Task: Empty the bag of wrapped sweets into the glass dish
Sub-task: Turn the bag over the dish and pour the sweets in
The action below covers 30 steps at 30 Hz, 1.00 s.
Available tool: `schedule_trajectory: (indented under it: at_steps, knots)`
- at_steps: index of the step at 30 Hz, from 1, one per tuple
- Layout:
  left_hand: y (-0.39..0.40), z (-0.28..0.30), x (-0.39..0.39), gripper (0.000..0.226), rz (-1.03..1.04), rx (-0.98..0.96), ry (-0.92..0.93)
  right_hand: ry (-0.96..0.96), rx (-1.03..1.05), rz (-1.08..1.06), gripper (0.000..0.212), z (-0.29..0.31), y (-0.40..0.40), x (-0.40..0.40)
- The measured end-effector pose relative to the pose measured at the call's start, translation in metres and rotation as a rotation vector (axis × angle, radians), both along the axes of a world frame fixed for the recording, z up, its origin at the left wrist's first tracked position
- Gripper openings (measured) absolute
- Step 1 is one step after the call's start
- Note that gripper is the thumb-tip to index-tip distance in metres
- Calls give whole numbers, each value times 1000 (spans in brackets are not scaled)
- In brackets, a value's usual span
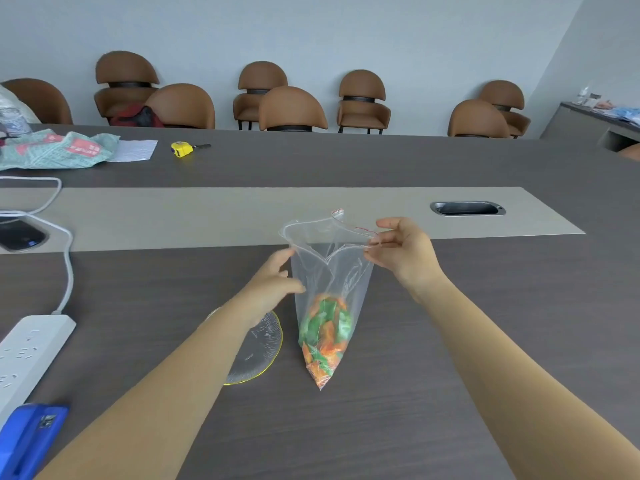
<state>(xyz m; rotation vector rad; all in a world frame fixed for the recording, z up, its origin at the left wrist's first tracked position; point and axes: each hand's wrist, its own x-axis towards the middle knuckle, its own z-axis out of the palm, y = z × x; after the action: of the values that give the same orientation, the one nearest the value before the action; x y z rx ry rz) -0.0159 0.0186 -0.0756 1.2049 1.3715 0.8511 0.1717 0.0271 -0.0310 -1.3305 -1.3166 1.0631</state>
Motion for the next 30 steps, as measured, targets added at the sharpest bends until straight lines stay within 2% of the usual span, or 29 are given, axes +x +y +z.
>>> schedule_trajectory:
  at_steps: [1, 3, 5, 7, 9, 12, 15, 18, 22, 27, 30]
  knots:
    - [-2, -4, 4, 83, -56, -18, 44, -49, 12, -27, 33, 0, 1, -1]
    - [-3, -10, 14, 102, -113, -42, 104, -170, 43, -72, 21, 2, 2, -2]
    - [1, -15, 24, 107, -99, -17, 132, -284, 64, -70, 7, 5, 2, -1]
    - [6, -19, 32, 105, -70, 30, 126, -314, 86, -56, 23, 7, 3, 0]
    - [12, -22, 39, 89, -53, 67, 95, -307, 103, -53, 29, 9, 1, 1]
    - [19, -21, 46, 43, -21, 122, 53, -300, 118, -62, 33, 10, 1, 4]
    - [22, -15, 46, 18, 37, 156, -51, -275, 143, -87, 38, 9, 4, 5]
    - [21, -11, 40, 21, 55, 129, -112, -217, 129, -60, 37, 7, 6, 4]
    - [26, -10, 30, 21, 146, 60, -214, -37, 57, 36, 32, -6, 3, 8]
    - [29, -13, 22, 18, 175, -15, -308, -137, -95, 58, 67, -46, 2, 16]
    - [28, -11, 21, 15, 175, -39, -340, -192, -172, 116, 81, -69, 5, 13]
